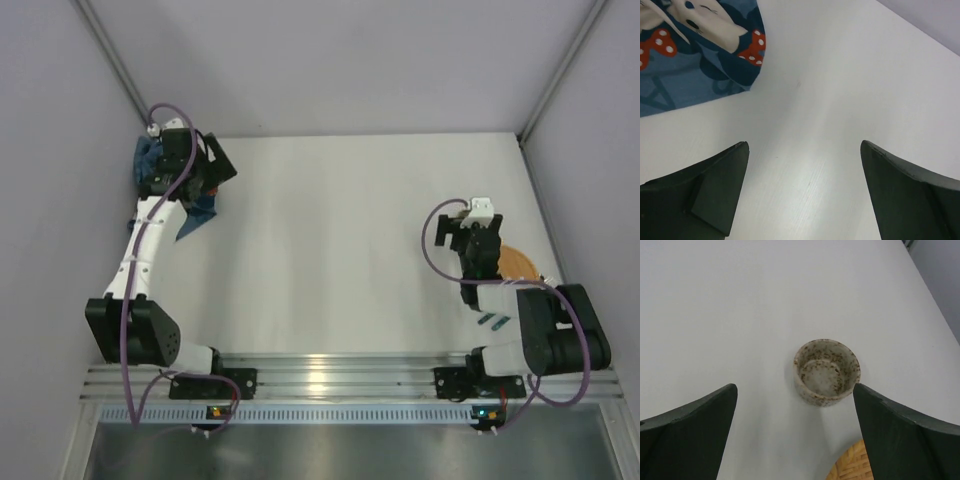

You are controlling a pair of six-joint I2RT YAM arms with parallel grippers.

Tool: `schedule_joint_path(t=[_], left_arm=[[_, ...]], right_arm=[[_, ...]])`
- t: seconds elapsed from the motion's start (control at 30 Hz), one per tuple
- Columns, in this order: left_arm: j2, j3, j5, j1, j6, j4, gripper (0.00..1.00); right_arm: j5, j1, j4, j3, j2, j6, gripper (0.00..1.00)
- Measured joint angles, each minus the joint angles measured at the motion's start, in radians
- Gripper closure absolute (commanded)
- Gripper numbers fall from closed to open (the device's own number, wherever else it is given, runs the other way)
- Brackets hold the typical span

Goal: Set the dinner table for one person

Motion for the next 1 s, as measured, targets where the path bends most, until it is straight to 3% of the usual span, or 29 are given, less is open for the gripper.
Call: schedule_joint_path(t=[0.13,0.3,0.37,0.5,0.7,1.0], left_arm=[[0.071,-0.004,0.136,0.032,-0.05,0.021,0.02],[0.305,0.136,0.082,0.064,-0.075,-0.039,0.02],[0.412,0.238,0.043,0.071,-0.089,-0.085,0.02],[0.555,0.413,-0.009,0.087,-0.144,-0.129,0.02],[0.697,0.629,-0.15,0.111,-0.245,-0.249,0.02],[0.733,0.486,-0.197,0.183,-0.345,-0.265,0.04]], right_arm=[[-0.028,0.082,-0.399,0.236,-0.105,0.0,0.0],[-0.107,0.141,-0.843,0.793,-0.113,0.106,0.0],[-0.144,0.143,-0.93,0.913,-0.129,0.29,0.0],[-0.385,0.087,-1.087,0.892,-0.16,0.572,0.0],[-0.43,0.129,-1.464,0.835,-0.068,0.573,0.0],[-0.453,0.132,-1.614,0.716,-0.218,0.555,0.0]])
